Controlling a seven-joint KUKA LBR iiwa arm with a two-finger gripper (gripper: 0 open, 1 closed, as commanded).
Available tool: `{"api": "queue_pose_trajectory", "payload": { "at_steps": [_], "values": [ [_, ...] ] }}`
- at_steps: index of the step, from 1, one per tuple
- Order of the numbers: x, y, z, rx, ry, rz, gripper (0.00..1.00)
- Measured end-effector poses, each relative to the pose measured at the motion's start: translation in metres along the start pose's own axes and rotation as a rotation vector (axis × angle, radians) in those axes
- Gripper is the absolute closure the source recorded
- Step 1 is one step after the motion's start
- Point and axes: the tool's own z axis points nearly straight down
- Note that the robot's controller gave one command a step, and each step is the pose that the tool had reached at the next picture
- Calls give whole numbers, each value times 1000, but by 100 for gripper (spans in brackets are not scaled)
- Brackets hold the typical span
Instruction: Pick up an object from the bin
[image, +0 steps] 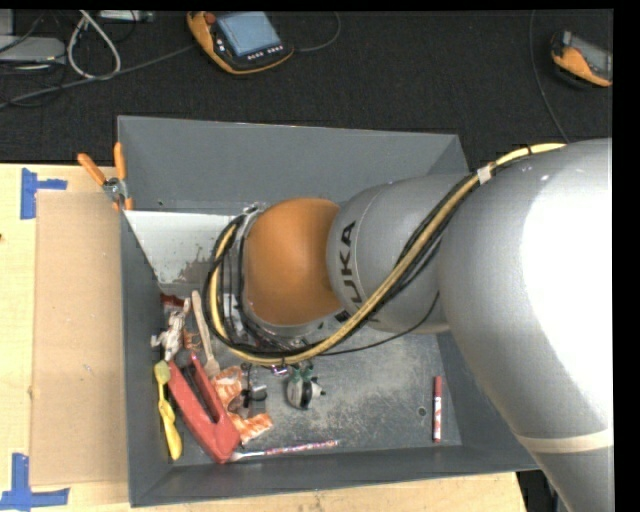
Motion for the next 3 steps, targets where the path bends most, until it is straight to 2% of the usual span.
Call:
{"api": "queue_pose_trajectory", "payload": {
  "at_steps": [1, 2, 3],
  "values": [
    [-2, 6, 0, 2, -8, -207, 0],
    [5, 3, 6, -1, -6, -213, 0],
    [-18, -29, 13, -1, -12, -109, 100]
  ]
}}
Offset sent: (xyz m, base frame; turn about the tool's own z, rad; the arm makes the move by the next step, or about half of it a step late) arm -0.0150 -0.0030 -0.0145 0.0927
